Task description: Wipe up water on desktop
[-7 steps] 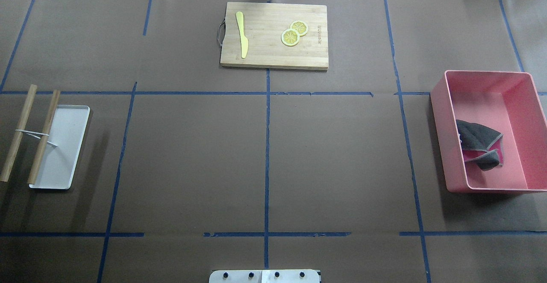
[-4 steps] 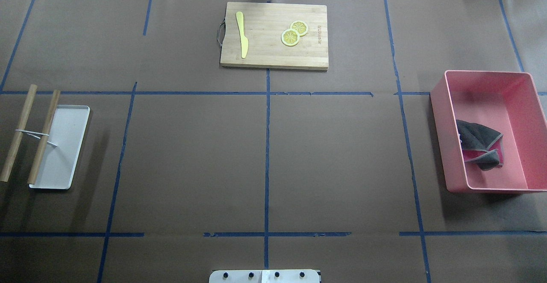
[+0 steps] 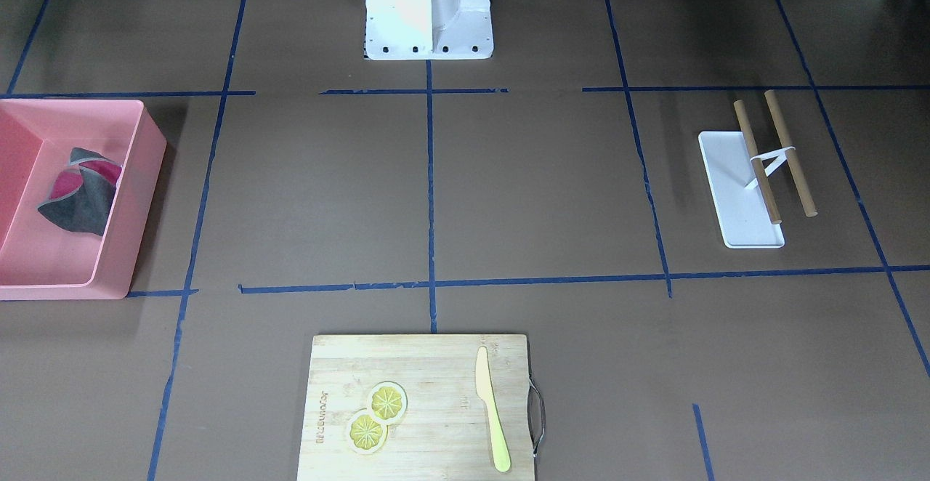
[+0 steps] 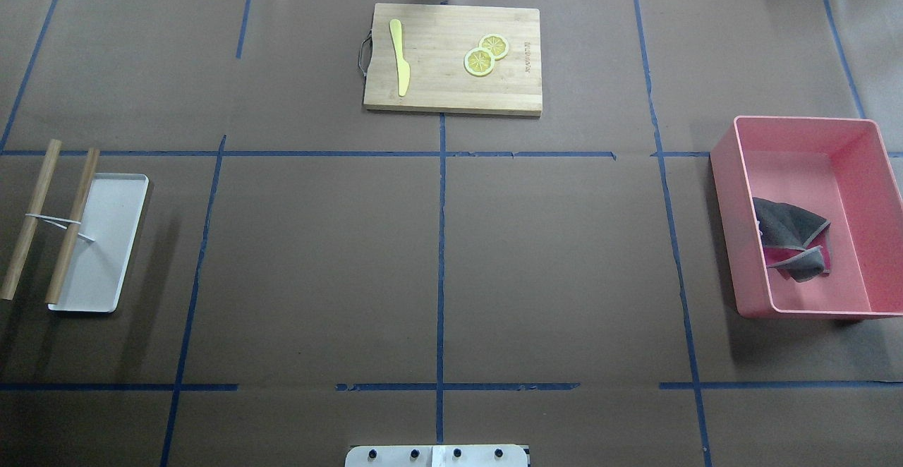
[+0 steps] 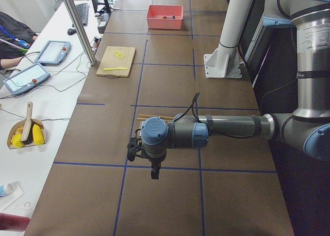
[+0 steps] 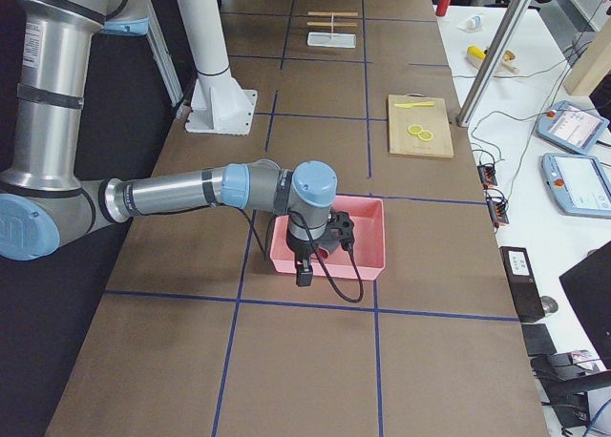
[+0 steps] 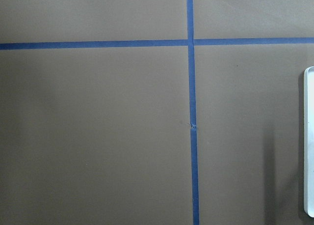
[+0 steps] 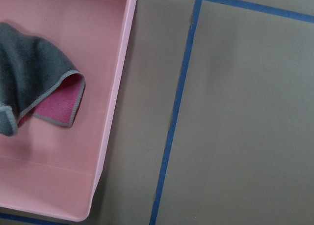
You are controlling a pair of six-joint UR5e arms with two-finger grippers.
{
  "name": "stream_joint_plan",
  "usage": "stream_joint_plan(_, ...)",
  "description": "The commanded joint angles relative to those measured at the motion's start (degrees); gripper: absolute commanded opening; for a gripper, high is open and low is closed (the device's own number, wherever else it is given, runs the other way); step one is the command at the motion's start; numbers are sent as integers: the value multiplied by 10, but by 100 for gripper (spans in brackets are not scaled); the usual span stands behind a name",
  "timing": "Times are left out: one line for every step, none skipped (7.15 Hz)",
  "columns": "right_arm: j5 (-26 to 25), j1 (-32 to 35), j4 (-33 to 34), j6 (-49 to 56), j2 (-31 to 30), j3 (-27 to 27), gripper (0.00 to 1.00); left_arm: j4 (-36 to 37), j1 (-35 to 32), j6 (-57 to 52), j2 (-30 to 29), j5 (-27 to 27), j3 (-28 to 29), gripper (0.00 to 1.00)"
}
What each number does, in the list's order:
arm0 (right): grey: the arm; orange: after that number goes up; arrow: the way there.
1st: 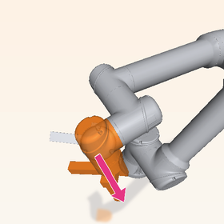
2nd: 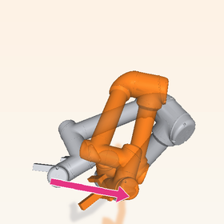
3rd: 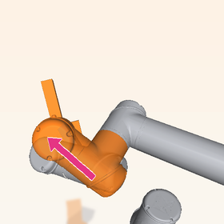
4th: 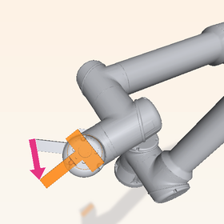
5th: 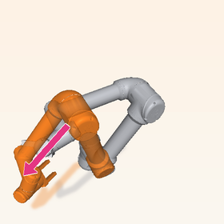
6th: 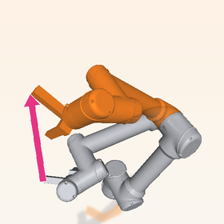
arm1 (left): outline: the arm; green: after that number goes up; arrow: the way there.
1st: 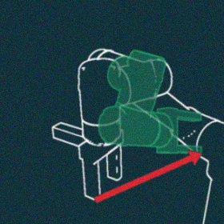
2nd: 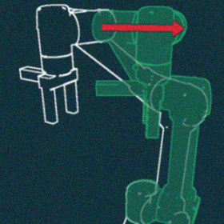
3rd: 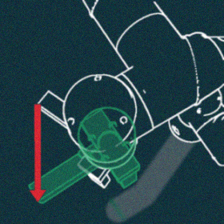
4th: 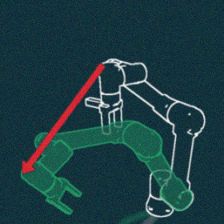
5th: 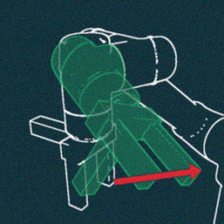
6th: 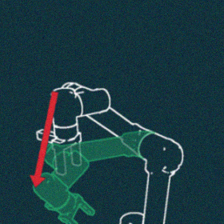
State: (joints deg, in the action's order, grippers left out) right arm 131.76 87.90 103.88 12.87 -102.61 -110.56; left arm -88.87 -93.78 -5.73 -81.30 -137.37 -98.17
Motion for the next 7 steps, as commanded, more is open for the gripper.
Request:
stream_joint_plan(1, 3, -18, -4, -4, 17, 100, -2, 1, -2, -1, 7, 0, 100)
stream_joint_plan(1, 3, -18, -5, -3, 18, 100, -17, 0, -2, 5, 3, 2, 100)
stream_joint_plan(2, 3, -18, -5, -2, 18, 100, -13, 1, -2, 7, 7, 2, 100)
stream_joint_plan(2, 3, -18, -5, -1, 18, 100, -15, 1, -2, 7, 8, 2, 100)
stream_joint_plan(2, 3, -18, -5, -1, 17, 100, -15, 1, -2, 7, 8, 3, 100)
stream_joint_plan(3, 3, -18, -5, 0, 17, 100, -15, 1, -2, 7, 8, 2, 100)
stream_joint_plan(3, 3, -18, -5, 1, 17, 100, -14, 1, -2, 7, 7, 3, 100)
